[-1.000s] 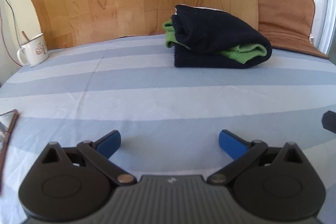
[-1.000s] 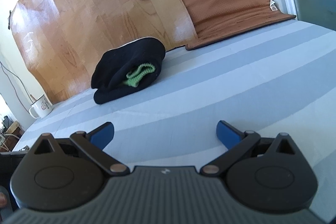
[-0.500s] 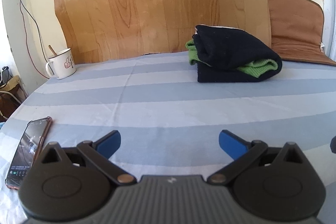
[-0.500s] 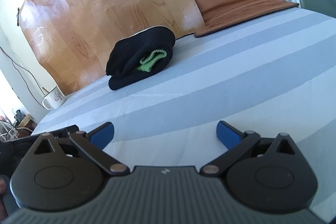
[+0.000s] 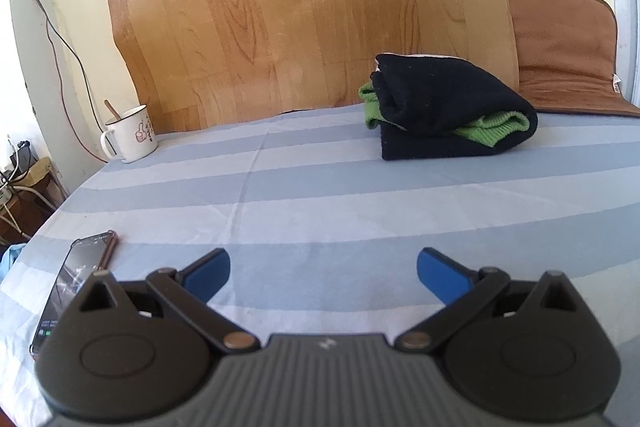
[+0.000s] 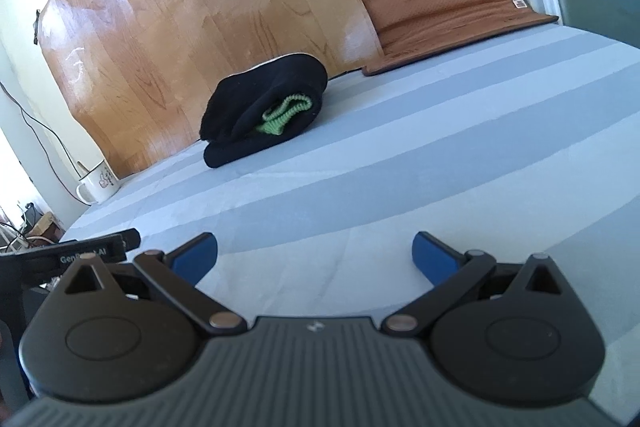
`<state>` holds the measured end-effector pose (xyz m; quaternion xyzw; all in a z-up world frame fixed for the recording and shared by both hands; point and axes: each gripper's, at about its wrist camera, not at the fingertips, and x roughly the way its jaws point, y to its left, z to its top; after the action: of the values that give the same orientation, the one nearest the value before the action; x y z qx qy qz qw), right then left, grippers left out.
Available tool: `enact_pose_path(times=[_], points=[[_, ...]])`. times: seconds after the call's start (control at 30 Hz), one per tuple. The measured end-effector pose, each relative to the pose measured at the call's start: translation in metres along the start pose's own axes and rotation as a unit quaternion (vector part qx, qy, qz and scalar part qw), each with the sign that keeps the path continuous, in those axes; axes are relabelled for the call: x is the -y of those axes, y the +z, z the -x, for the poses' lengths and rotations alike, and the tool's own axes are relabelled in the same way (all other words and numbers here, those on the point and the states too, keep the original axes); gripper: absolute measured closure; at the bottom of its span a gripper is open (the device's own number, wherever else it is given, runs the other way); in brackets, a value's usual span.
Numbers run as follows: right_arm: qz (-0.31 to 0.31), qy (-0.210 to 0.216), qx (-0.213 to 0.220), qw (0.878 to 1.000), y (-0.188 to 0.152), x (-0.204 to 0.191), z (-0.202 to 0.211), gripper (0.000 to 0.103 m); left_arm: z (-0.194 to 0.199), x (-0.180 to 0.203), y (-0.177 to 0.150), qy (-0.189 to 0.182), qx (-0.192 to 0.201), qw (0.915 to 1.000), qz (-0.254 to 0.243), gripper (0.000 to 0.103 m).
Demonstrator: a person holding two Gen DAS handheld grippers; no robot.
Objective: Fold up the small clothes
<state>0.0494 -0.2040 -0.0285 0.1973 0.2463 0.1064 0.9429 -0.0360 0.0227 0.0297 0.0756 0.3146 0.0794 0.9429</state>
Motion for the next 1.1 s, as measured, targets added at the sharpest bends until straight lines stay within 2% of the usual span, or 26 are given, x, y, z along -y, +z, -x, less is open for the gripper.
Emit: enact_pose_path(times=[0.53,1.1], points=[[0.015,0.001,0.001,1.0,0.001,-0.006,0.002,0.0,-0.002,-0.009,-0.004,0.013,-0.011,0.9998,0.006,0.0],[0.009,0.003,-0.005,1.0,-0.002,-0.006,0.002,0.0,-0.001,-0.009,-0.009,-0.021,-0.035,0.9991,0.008,0.0]])
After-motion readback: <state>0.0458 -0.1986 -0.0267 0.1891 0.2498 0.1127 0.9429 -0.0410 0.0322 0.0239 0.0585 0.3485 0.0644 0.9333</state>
